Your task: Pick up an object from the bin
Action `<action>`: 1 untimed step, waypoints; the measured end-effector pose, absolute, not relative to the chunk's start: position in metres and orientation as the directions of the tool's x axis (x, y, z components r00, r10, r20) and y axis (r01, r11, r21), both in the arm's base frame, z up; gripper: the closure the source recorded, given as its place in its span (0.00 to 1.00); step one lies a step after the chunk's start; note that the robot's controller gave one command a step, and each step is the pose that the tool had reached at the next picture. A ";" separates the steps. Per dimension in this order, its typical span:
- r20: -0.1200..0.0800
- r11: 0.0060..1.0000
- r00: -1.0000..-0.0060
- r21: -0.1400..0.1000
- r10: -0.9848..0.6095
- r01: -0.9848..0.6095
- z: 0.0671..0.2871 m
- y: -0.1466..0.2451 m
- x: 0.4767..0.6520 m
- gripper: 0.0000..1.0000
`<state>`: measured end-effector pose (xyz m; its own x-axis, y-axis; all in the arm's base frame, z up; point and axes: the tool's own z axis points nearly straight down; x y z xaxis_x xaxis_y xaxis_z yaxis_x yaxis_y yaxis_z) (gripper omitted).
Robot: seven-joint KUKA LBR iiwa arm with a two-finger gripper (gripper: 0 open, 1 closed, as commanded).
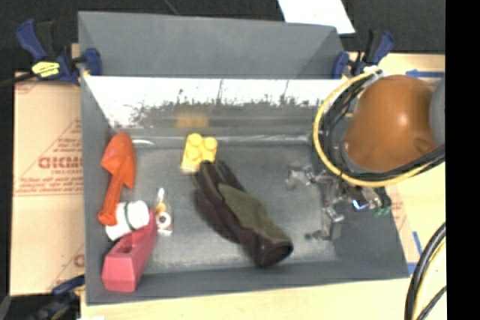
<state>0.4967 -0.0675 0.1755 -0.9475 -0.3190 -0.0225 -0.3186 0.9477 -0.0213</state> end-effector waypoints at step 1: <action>-0.028 0.965 -0.965 -0.017 -0.262 -0.262 0.116 -0.020 0.488 0.00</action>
Offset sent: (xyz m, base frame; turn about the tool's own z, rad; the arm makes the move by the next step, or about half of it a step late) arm -0.0190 0.0377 -0.0197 -0.0057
